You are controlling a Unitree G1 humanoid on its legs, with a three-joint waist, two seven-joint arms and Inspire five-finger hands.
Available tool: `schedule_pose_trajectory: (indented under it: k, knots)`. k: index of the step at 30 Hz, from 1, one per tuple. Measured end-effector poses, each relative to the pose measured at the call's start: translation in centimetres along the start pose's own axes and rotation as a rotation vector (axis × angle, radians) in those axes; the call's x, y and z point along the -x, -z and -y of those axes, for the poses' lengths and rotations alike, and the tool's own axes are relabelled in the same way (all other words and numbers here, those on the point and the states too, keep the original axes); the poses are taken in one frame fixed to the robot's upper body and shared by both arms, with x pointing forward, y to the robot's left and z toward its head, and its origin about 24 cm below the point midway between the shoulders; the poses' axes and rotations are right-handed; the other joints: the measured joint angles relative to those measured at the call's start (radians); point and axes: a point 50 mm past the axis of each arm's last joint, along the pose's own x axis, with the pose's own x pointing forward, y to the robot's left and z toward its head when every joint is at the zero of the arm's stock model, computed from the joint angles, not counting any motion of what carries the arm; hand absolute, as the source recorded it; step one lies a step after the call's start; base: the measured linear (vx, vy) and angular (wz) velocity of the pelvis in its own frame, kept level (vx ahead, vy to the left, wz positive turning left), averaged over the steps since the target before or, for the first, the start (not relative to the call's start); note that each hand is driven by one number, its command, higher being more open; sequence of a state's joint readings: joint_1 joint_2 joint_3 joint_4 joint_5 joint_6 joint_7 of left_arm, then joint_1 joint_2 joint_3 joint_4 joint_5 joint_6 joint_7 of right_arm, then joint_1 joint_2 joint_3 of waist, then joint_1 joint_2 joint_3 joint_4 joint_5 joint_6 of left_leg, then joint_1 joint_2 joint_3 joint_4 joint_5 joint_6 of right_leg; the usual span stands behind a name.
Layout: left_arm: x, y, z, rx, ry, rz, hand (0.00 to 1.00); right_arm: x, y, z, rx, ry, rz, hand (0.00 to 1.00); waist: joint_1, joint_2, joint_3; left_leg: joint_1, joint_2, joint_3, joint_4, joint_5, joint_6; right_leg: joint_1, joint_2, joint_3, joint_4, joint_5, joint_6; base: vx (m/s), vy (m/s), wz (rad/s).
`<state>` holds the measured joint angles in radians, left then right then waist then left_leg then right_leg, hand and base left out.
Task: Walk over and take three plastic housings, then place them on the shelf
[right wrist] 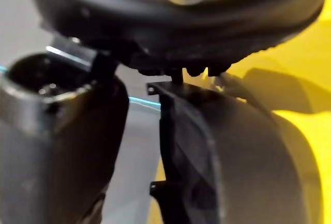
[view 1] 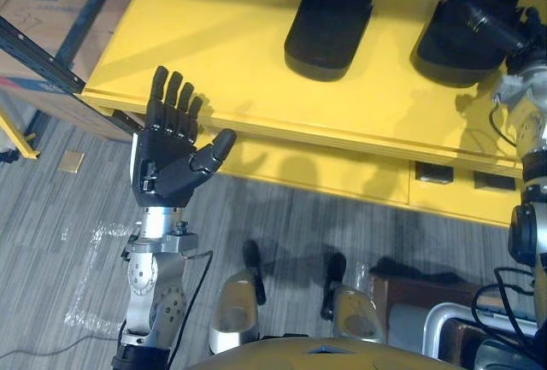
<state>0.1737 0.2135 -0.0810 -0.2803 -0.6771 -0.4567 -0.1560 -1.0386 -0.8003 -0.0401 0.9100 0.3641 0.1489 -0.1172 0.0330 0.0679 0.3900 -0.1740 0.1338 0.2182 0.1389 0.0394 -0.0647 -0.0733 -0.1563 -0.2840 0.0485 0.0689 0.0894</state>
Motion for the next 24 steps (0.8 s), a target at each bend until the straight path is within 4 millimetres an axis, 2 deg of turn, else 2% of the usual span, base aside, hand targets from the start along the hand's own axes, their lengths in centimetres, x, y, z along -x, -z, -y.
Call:
schedule_pose_trajectory:
  k: [3, 5, 10, 12, 14, 18, 22, 24]
  knots:
    - [-0.4, 0.3, 1.2, 0.056, 0.072, 0.016, 1.00, -0.3, -2.6, -0.4, -0.029, 0.038, 0.064, 1.00, 0.007, 0.002, 0.013, -0.014, 0.002, 0.028, 0.002, 0.000, 0.001, -0.033, 0.000, 0.031, -0.001, 0.011, 0.002, -0.02, 0.036, -0.24]
    - [-0.4, 0.5, 1.6, 0.068, 0.091, 0.013, 1.00, -0.3, -3.6, -0.6, -0.043, 0.034, 0.098, 1.00, 0.007, 0.005, 0.021, -0.015, 0.004, 0.034, 0.017, -0.006, 0.006, -0.038, 0.000, 0.048, 0.000, 0.013, 0.002, 0.01, 0.015, -0.31]
    - [-0.3, 0.7, 1.8, 0.074, 0.091, 0.005, 1.00, -0.2, -4.5, -0.8, -0.034, 0.004, 0.142, 1.00, -0.012, 0.010, 0.024, -0.012, 0.016, 0.037, 0.069, -0.048, 0.001, -0.040, 0.005, 0.089, 0.004, 0.015, 0.003, 0.00, 0.019, -0.27]
    - [-0.3, 0.8, 1.9, 0.081, 0.095, 0.003, 1.00, -0.1, -5.5, -0.1, 0.023, 0.006, 0.191, 1.00, -0.025, 0.022, 0.033, -0.009, 0.016, 0.037, 0.090, -0.065, 0.000, -0.037, 0.003, 0.099, 0.006, 0.017, 0.006, -0.04, 0.043, -0.16]
    - [-0.2, 0.8, 1.9, 0.080, 0.091, 0.000, 1.00, 0.0, -5.6, 0.1, 0.051, 0.007, 0.210, 1.00, -0.038, 0.023, 0.033, -0.009, 0.016, 0.037, 0.091, -0.068, -0.001, -0.036, 0.003, 0.100, 0.006, 0.017, 0.007, -0.04, 0.035, -0.03]
    - [-0.1, 0.9, 1.9, 0.084, 0.099, -0.004, 1.00, 0.5, -5.8, 1.2, 0.266, 0.051, 0.277, 1.00, -0.040, 0.023, 0.033, -0.007, 0.016, 0.035, 0.087, -0.068, -0.003, -0.038, 0.003, 0.099, 0.002, 0.018, 0.008, -0.03, 0.011, -0.02]
    - [-0.1, 0.9, 1.9, 0.133, 0.150, -0.002, 1.00, 1.4, -6.3, 1.1, 0.395, 0.062, 0.365, 1.00, -0.043, 0.024, 0.033, -0.007, 0.015, 0.035, 0.082, -0.066, -0.004, -0.038, 0.003, 0.098, 0.001, 0.019, 0.009, 0.00, 0.000, 0.00]
    - [0.0, 0.7, 2.0, 0.161, 0.195, 0.007, 1.00, 2.3, -6.8, 0.3, 0.474, 0.040, 0.443, 1.00, -0.054, 0.024, 0.032, -0.005, 0.015, 0.036, 0.080, -0.066, -0.004, -0.038, 0.003, 0.099, 0.001, 0.019, 0.009, 0.00, 0.000, 0.00]
